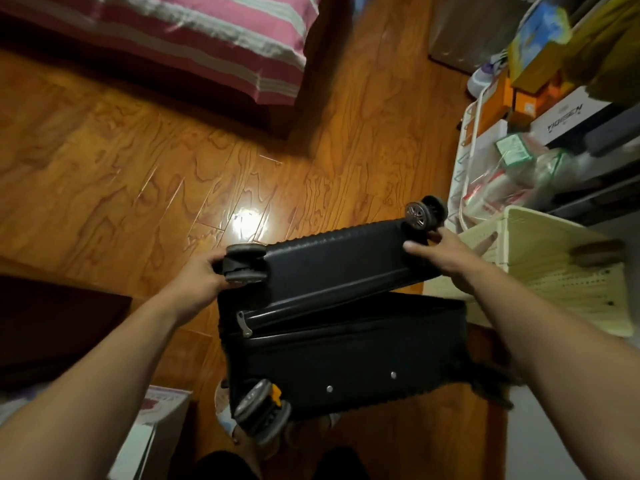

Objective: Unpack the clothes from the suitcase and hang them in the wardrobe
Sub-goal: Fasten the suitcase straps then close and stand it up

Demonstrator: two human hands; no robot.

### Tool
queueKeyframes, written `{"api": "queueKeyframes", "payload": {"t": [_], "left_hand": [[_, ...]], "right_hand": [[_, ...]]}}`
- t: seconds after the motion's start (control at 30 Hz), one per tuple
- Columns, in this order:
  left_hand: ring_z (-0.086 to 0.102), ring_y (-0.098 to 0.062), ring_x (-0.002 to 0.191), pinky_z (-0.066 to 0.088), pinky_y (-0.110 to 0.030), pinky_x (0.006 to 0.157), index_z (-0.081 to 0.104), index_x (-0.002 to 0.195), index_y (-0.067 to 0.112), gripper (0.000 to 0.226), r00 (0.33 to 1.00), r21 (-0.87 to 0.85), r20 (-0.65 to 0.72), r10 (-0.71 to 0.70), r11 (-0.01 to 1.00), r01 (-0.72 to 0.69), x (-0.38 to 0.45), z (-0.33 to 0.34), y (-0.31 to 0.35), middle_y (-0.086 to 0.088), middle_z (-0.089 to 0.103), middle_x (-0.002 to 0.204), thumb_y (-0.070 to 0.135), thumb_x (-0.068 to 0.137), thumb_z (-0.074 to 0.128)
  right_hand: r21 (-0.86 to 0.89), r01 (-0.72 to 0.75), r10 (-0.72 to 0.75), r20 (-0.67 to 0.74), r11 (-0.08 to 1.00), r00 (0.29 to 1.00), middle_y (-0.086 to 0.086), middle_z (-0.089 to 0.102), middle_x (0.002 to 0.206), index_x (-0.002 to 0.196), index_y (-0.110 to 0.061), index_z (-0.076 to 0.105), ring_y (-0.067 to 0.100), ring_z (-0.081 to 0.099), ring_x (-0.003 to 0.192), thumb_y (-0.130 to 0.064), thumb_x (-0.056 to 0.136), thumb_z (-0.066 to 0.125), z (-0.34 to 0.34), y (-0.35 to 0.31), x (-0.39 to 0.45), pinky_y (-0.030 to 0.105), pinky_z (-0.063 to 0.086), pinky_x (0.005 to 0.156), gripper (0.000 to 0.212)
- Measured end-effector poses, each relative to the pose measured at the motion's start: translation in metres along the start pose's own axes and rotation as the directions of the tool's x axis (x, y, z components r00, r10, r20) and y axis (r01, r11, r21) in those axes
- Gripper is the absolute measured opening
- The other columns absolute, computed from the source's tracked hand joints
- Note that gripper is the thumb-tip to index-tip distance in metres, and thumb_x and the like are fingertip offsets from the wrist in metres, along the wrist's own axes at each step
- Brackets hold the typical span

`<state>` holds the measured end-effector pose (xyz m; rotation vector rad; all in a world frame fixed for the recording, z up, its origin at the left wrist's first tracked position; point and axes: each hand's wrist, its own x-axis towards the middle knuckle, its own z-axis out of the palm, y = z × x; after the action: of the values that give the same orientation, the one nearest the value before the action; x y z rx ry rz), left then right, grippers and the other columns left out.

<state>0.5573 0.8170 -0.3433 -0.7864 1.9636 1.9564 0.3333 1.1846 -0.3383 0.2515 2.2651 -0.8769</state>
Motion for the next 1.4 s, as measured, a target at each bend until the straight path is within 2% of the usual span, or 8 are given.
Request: {"api": "queueKeyframes", "payload": {"t": [0.13,0.23,0.4,0.53,0.73,1.0,1.2,1.4], "left_hand": [[0.063,-0.021,0.116,0.054,-0.035,0.093,0.054,0.139,0.021,0.060,0.983,-0.014,-0.159,-0.094,0.996,0.093,-0.005,0.004,-0.014,0.000,0.068,0.123,0.006,0.086,0.076],[0.049,-0.029,0.130,0.044,-0.050,0.107,0.028,0.153,0.033,0.079,0.844,-0.088,-0.416,-0.340,0.938,0.335,-0.041,0.013,-0.027,-0.008,0.044,0.151,0.037,0.089,0.075],[0.027,-0.031,0.148,0.031,-0.049,0.118,-0.010,0.156,0.045,0.135,0.835,0.248,-0.153,-0.528,0.798,0.550,-0.114,0.019,-0.066,-0.004,0.018,0.165,0.059,0.064,0.088],[0.041,-0.029,0.141,0.035,-0.045,0.116,-0.017,0.156,0.035,0.139,0.887,0.223,-0.221,-0.405,0.864,0.451,-0.083,0.024,-0.065,-0.003,0.038,0.157,0.041,0.068,0.091],[0.051,-0.041,0.129,0.041,-0.049,0.105,0.021,0.154,0.027,0.102,0.847,0.511,-0.493,-0.196,0.723,0.465,-0.041,-0.002,-0.025,-0.013,0.053,0.144,0.069,0.076,0.072],[0.051,-0.036,0.123,0.044,-0.046,0.105,0.049,0.130,0.016,0.075,0.890,0.530,-0.446,-0.095,0.773,0.348,-0.006,0.011,0.010,-0.012,0.047,0.132,0.048,0.072,0.086],[0.062,-0.026,0.109,0.051,-0.041,0.098,0.067,0.117,0.019,0.036,0.870,0.457,-0.493,-0.030,0.842,0.287,-0.002,-0.006,0.018,-0.003,0.064,0.116,0.029,0.085,0.079],[0.062,-0.028,0.100,0.049,-0.037,0.087,0.070,0.103,0.015,0.017,0.854,0.564,-0.520,0.023,0.760,0.324,0.014,0.006,0.033,-0.007,0.066,0.103,0.029,0.098,0.063]], "right_hand": [[0.015,0.036,-0.035,-0.056,0.999,0.998,-0.001,0.053,0.140,0.147,-0.020,0.040,0.022,0.050,0.129,-0.059,0.065,0.085,0.016,-0.003,0.010,0.038,0.039,0.106,0.101],[-0.087,-0.084,0.085,0.014,0.993,0.996,0.003,0.050,0.141,0.150,-0.012,0.038,0.026,0.050,0.127,-0.065,0.060,0.083,0.030,-0.002,0.003,0.038,0.042,0.100,0.114],[0.022,-0.157,0.157,-0.031,0.987,0.987,0.007,0.051,0.145,0.149,-0.012,0.041,0.031,0.053,0.128,-0.094,0.026,0.071,0.043,0.000,0.003,0.046,0.046,0.105,0.151],[-0.044,-0.046,0.049,0.079,0.998,0.996,0.002,0.054,0.130,0.143,-0.027,0.048,0.031,0.054,0.118,-0.070,0.072,0.073,0.037,-0.022,-0.009,0.046,0.049,0.082,0.087],[-0.164,-0.029,0.022,-0.048,0.986,0.999,0.006,0.060,0.132,0.135,-0.027,0.057,0.035,0.057,0.120,-0.069,0.075,0.068,0.036,0.007,-0.038,0.054,0.057,0.086,0.074],[-0.190,-0.178,0.167,-0.073,0.966,0.983,0.021,0.057,0.135,0.141,-0.007,0.050,0.037,0.061,0.107,-0.045,0.092,0.066,0.034,0.028,-0.027,0.019,0.036,0.040,0.065],[-0.187,-0.139,0.122,-0.103,0.972,0.987,0.018,0.059,0.137,0.143,-0.011,0.050,0.039,0.054,0.124,-0.055,0.088,0.066,0.038,0.030,-0.023,0.038,0.044,0.089,0.072],[-0.050,-0.156,0.150,-0.111,0.987,0.983,0.013,0.050,0.147,0.150,-0.014,0.037,0.037,0.046,0.134,-0.055,0.090,0.063,0.041,0.026,-0.023,0.042,0.037,0.109,0.077]]}}
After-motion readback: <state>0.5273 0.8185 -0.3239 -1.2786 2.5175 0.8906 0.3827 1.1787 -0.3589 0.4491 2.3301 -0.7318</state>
